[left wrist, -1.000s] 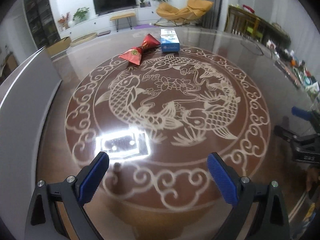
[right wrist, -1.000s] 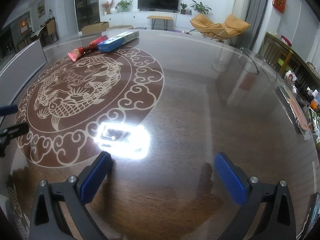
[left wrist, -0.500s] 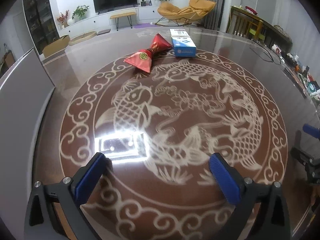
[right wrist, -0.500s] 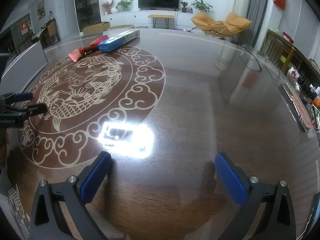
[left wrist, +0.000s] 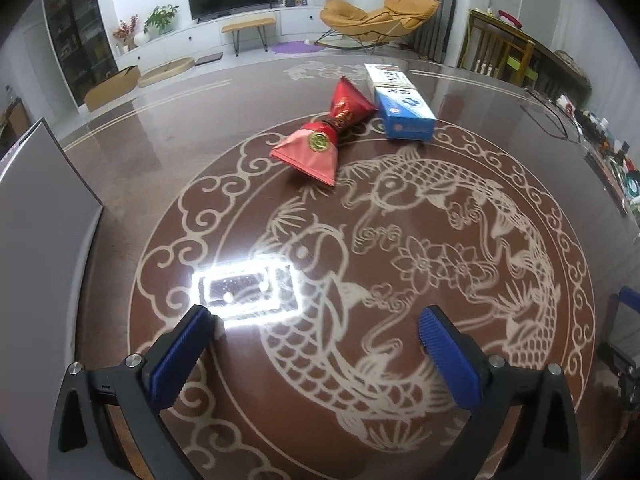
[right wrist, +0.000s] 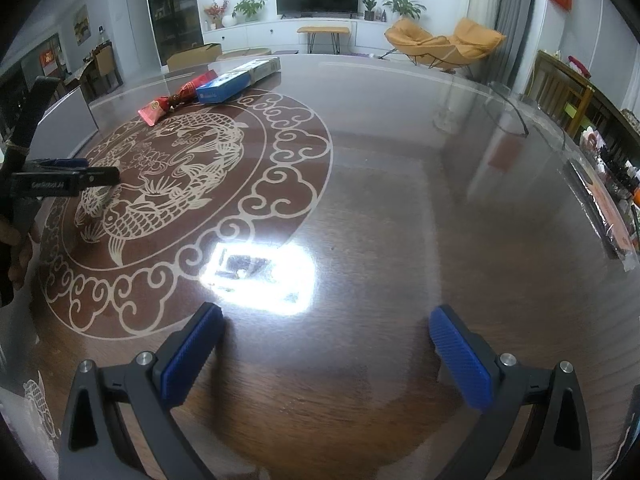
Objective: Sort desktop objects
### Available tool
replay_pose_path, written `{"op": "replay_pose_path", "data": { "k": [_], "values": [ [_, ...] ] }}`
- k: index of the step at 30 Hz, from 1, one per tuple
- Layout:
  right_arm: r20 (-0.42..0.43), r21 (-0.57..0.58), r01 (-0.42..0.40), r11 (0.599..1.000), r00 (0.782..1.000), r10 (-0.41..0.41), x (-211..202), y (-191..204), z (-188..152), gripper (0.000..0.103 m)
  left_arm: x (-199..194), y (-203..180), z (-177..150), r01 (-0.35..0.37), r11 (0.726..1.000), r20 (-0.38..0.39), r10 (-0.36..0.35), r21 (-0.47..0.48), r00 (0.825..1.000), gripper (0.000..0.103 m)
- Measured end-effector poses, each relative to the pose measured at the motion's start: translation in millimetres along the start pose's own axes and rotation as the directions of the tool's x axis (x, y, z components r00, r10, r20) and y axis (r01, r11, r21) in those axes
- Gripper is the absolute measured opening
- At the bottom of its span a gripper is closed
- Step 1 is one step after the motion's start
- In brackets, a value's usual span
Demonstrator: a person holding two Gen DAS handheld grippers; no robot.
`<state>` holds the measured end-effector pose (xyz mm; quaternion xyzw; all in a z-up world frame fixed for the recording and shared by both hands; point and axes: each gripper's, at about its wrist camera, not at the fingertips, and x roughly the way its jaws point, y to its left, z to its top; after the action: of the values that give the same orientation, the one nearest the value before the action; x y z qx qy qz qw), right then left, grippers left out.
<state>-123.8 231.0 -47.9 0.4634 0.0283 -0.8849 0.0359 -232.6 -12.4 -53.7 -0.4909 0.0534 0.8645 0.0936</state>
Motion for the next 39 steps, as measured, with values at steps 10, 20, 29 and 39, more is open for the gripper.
{"op": "replay_pose_path", "data": {
  "k": [10,20,29,39],
  "values": [
    [-0.001,0.002,-0.001,1.000,1.000,0.001,0.0,-0.4,0.0,0.103,-0.9,20.4,2.6,0.015,0.997,-0.003,-0.016,-0.074,1.000,0.103],
    [-0.001,-0.005,-0.006,1.000,1.000,0.006,0.1,0.4,0.2,0.103,12.6,27.6,39.3,0.054,0.999,-0.017,-0.054,0.004,0.998,0.103],
    [-0.001,-0.004,-0.006,1.000,1.000,0.006,-0.1,0.4,-0.1,0.103,54.7,0.8,95.2,0.082,0.991,-0.020,-0.081,0.109,0.997,0.103],
    [0.001,-0.008,-0.001,1.000,1.000,0.001,0.3,1.7,0.3,0.103,61.8,5.1,124.9,0.041,0.997,0.072,-0.046,0.061,0.996,0.026]
  ]
}}
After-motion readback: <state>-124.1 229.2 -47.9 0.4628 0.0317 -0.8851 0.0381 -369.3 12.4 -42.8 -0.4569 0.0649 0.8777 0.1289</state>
